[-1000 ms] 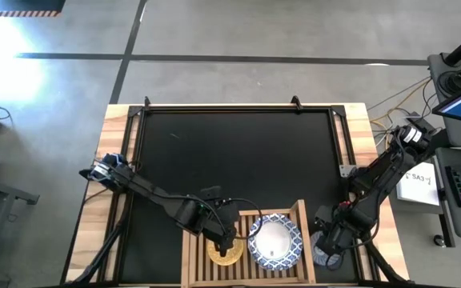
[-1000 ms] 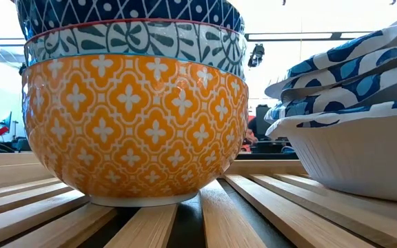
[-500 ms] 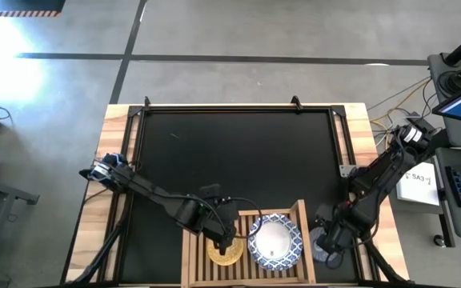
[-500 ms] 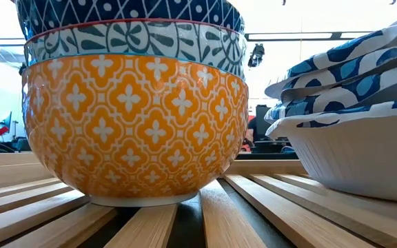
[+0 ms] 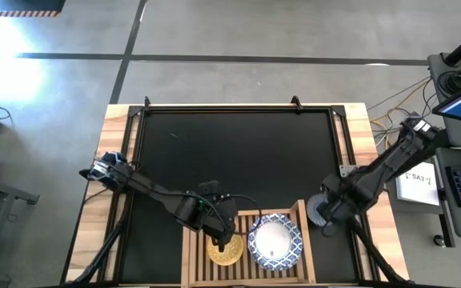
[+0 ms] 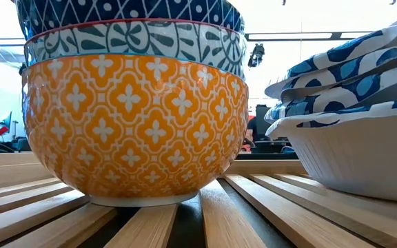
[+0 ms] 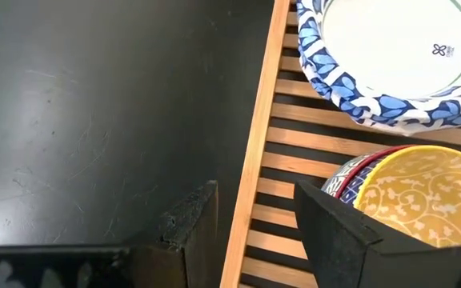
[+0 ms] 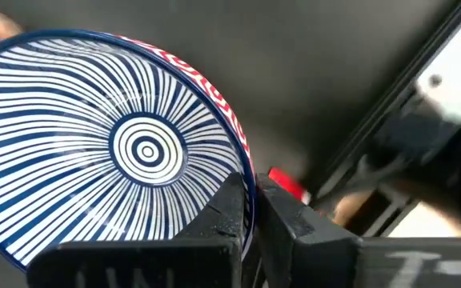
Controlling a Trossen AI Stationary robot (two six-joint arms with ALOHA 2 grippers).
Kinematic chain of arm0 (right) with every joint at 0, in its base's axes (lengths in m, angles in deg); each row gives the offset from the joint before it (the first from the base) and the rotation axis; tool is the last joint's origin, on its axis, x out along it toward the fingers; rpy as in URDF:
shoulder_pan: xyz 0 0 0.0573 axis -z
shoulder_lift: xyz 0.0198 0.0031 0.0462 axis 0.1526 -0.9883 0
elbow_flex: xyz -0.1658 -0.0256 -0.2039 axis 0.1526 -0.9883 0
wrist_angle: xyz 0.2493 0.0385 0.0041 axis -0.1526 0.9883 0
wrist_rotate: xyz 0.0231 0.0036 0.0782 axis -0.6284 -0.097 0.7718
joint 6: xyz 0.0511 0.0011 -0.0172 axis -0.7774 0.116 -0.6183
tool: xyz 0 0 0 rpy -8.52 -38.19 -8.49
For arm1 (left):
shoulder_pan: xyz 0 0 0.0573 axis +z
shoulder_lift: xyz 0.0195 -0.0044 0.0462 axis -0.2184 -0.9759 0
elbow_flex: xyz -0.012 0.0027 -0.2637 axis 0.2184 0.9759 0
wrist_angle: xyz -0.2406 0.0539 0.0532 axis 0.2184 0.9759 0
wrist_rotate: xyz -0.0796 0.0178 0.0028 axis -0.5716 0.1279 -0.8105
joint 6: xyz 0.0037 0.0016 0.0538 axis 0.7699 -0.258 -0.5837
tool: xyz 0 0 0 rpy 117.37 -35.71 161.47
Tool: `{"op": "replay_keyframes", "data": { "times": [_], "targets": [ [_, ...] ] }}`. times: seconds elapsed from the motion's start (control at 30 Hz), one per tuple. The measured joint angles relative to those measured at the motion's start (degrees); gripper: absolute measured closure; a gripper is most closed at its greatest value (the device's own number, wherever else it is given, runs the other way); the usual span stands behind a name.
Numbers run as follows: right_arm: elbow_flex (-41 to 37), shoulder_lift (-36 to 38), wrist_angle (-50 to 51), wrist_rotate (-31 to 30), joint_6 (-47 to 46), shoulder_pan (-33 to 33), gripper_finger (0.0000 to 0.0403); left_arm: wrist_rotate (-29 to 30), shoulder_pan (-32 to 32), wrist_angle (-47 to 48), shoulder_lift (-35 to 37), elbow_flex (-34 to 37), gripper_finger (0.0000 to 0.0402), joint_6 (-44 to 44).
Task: Place and stack bowls onto a shelf
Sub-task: Stack the blue line patterned bowl on top of the yellow patterned bowl on the shelf
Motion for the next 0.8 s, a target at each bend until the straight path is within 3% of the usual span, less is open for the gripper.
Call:
{"op": "replay_keyframes", "data": {
  "times": [0.27,0.6,0.8],
  "targets": [
    [0.02,6.28,0.54,-12.56,7.55,10.74,0.0393,1.67,0.94,-0.77,0.0,0.0,0.0253,-0.02],
    [6.39,4.27,0.13,-33.38,22.19,23.39,0.0392,13.51,2.98,-1.28,0.02,0.0,0.0253,-2.23],
    [14.35,-0.08,-7.48,-42.39,34.32,25.26,0.0391,21.9,4.5,-5.65,0.02,0.0,0.0253,-2.86]
  ]
}}
